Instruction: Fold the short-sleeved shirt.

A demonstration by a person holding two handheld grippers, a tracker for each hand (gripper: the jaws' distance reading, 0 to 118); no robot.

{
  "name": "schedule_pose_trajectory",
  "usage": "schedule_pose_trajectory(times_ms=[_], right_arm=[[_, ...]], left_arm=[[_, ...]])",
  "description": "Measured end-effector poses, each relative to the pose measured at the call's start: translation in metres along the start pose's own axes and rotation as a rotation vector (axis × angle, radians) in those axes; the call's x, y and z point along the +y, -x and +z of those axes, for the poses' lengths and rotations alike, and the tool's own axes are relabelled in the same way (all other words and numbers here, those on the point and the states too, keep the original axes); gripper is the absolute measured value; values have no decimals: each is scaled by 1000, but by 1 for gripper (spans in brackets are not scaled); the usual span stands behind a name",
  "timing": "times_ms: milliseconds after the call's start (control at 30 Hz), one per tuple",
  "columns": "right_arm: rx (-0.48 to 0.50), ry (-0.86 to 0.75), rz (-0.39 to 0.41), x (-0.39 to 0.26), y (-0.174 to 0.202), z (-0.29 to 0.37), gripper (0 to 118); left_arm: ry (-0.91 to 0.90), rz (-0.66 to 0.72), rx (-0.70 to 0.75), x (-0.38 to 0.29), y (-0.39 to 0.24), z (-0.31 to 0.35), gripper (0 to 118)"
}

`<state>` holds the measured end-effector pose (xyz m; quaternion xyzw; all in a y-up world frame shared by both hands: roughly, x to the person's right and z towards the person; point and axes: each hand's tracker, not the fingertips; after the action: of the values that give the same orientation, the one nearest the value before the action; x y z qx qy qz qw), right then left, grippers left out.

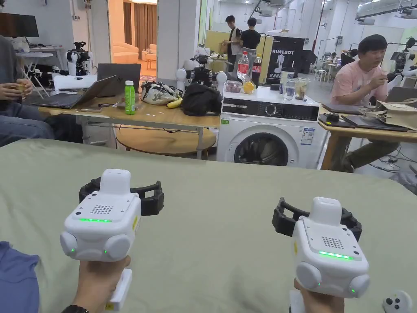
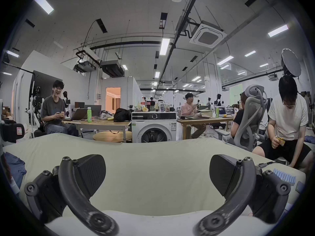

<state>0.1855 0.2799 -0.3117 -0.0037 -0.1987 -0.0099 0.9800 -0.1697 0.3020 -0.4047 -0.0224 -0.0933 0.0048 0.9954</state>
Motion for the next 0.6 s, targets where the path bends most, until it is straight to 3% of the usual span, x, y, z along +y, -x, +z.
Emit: schedule_pose_trajectory(times_ms=[333,600], right_arm=[[-4,7,-44,3,-1,2,118],[4,8,19,7,7,4,118]], left_arm=[[8,-68,8,1,-6,2,117],[15,-38,27,1,-3,3,117]])
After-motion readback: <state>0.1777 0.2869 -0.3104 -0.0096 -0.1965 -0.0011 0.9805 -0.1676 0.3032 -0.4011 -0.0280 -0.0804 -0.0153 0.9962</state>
